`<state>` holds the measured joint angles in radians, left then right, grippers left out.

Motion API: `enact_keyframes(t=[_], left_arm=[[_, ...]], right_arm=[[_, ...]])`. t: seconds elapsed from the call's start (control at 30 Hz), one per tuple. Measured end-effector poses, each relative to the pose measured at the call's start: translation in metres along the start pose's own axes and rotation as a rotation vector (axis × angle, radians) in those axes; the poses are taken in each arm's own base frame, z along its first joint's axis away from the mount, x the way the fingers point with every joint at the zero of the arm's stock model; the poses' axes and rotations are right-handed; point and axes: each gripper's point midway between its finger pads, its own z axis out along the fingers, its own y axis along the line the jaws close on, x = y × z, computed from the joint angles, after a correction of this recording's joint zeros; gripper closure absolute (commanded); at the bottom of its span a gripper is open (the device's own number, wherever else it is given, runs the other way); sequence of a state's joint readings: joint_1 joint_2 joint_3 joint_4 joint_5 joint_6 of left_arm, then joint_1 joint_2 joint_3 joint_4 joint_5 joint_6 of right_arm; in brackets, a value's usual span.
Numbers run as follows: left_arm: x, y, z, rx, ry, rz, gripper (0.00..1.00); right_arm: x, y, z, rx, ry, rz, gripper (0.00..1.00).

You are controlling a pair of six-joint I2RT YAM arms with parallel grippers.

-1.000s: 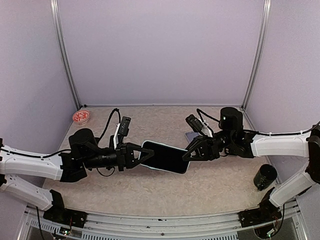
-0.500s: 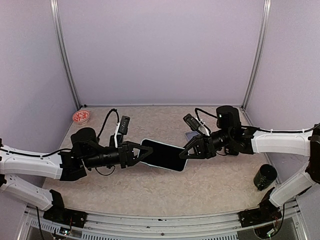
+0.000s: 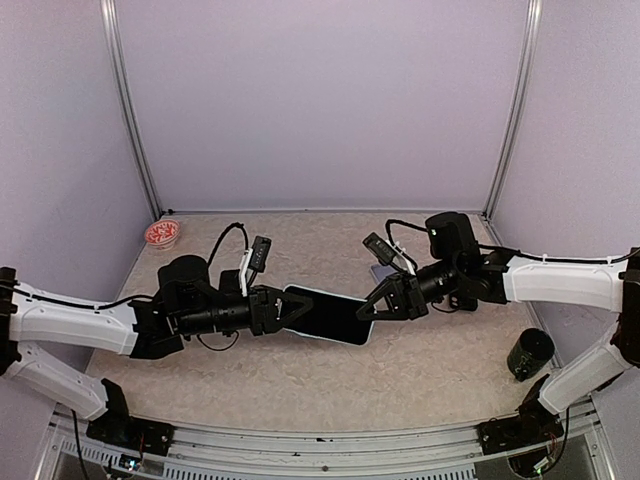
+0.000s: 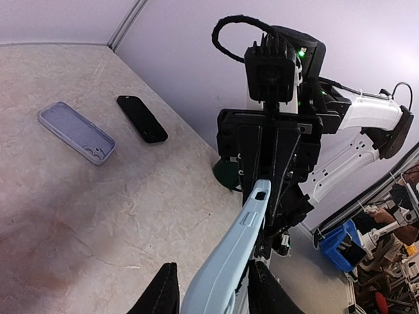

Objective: Put the phone into the phone case
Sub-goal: Press the corner of the phone case at the bottom right corner of the phone case, then press the corner of the phone case at the bottom left corner of the phone case.

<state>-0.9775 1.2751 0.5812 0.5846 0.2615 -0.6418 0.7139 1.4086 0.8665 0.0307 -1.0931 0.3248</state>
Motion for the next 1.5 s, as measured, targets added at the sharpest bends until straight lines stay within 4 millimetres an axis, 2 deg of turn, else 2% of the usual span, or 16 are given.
enact_keyframes(t=[0.1, 0.17, 0.4, 0.47, 0.57, 0.8, 0.87, 0.93, 1.2, 1.5], left_arm=[[0.005, -0.002, 0.002, 0.022, 0.023, -0.001, 0.57], [0.006, -0.004, 0.002, 0.037, 0.029, -0.001, 0.60], [0.006, -0.016, 0.001, 0.093, 0.036, 0.001, 1.00], [0.003, -0.024, 0.000, 0.125, 0.027, 0.011, 1.00], [0.002, -0.026, -0.001, 0.130, 0.024, 0.007, 1.00], [0.007, -0.022, -0.004, 0.113, 0.008, 0.003, 1.00], [0.007, -0.019, -0.004, 0.102, 0.005, 0.004, 1.00], [0.005, -0.018, -0.004, 0.093, -0.006, 0.008, 1.00], [-0.006, -0.013, 0.001, 0.095, -0.056, 0.002, 1.00], [-0.014, -0.012, 0.004, 0.149, -0.077, -0.033, 1.00]], right_arm=[[-0.002, -0.001, -0.001, 0.005, -0.002, 0.000, 1.00], [-0.003, -0.004, -0.002, 0.010, -0.005, 0.003, 1.00], [-0.004, -0.005, -0.005, -0.018, -0.003, 0.015, 1.00], [-0.005, -0.001, -0.006, -0.042, -0.004, -0.005, 1.00], [-0.006, -0.001, -0.006, -0.051, -0.007, -0.010, 0.97], [-0.008, -0.008, -0.004, -0.046, -0.018, 0.047, 0.50], [-0.009, -0.010, -0.005, -0.041, -0.028, 0.068, 0.40], [-0.008, -0.010, -0.006, -0.037, -0.034, 0.074, 0.34], [-0.006, -0.009, -0.016, 0.012, -0.083, 0.093, 0.29], [-0.006, -0.018, -0.020, 0.057, -0.169, 0.151, 0.30]])
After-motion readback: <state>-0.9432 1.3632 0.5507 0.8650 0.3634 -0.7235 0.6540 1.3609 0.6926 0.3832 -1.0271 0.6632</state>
